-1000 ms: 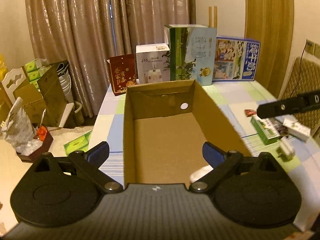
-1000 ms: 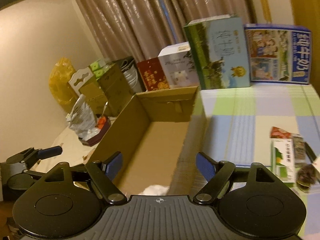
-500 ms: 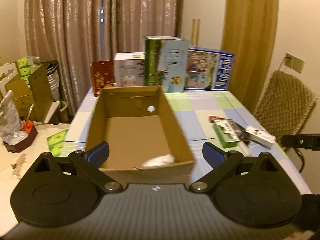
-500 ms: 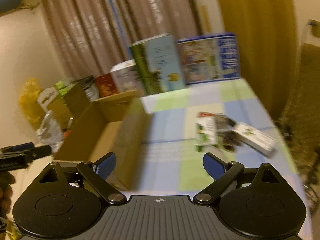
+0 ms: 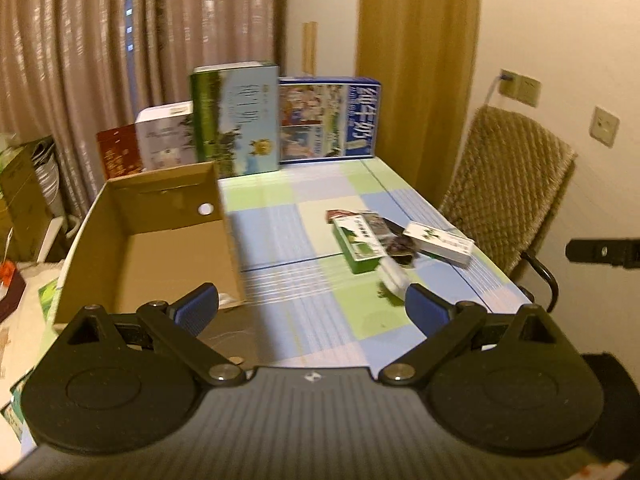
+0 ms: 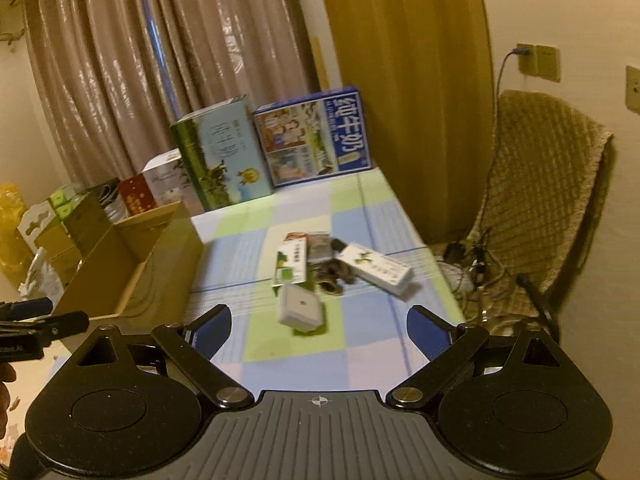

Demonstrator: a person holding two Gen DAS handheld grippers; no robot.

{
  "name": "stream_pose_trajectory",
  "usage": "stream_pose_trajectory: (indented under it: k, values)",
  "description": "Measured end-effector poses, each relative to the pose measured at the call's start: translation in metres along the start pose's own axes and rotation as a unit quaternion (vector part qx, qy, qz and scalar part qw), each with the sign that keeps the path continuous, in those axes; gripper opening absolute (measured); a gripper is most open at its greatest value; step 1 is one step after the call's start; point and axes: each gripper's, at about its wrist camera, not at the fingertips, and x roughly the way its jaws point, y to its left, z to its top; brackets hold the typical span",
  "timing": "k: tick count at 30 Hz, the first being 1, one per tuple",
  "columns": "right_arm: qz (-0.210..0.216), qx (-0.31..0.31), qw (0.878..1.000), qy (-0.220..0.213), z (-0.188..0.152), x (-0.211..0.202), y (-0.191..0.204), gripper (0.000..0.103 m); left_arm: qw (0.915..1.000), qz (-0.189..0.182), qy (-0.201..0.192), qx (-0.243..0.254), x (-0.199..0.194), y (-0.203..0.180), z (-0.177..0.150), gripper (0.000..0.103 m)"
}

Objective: Organize objects
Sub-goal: 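Move both tools back from the cardboard box to the table items, then grasp white night light with left tool while right tool grasps white ointment box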

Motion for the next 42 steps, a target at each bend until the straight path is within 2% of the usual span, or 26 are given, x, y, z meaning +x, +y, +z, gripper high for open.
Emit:
stream_pose_trajectory:
  k: [5, 10, 18, 27, 29, 31, 35, 42]
  values:
    - [-0.008, -0.001, 1.0, -0.007, 0.002, -0.006, -0.016, 0.092, 0.9997, -0.004, 0.008, 0.02, 0.013, -0.024, 0.0, 0.098]
    - [-0.018, -0.005, 1.0, -0.005, 0.003, 0.004, -0.031, 0.092, 0.9989, -0.003, 0.016, 0.045, 0.034, -0.046, -0.002, 0.098]
    - [-0.037, -0.07, 0.996, 0.036, 0.007, 0.05, -0.058, 0.092, 0.9953, -0.013, 0.048, 0.083, 0.098, -0.079, -0.005, 0.099]
    - [-0.03, -0.164, 0.982, 0.086, 0.008, 0.127, -0.079, 0.092, 0.992, -0.022, 0.066, 0.105, 0.173, -0.11, -0.014, 0.099]
    - [-0.023, -0.181, 0.979, 0.095, 0.007, 0.145, -0.079, 0.09, 0.9914, -0.019, 0.068, 0.11, 0.189, -0.115, -0.015, 0.099]
    - [-0.018, -0.194, 0.975, 0.105, 0.008, 0.163, -0.082, 0.083, 0.9904, -0.014, 0.069, 0.119, 0.205, -0.119, -0.017, 0.099]
    - [-0.011, -0.216, 0.969, 0.116, 0.011, 0.195, -0.087, 0.081, 0.9881, -0.014, 0.071, 0.136, 0.229, -0.125, -0.02, 0.099]
    - [-0.002, -0.296, 0.946, 0.13, 0.009, 0.25, -0.086, 0.076, 0.9867, -0.01, 0.075, 0.144, 0.256, -0.128, -0.029, 0.099]
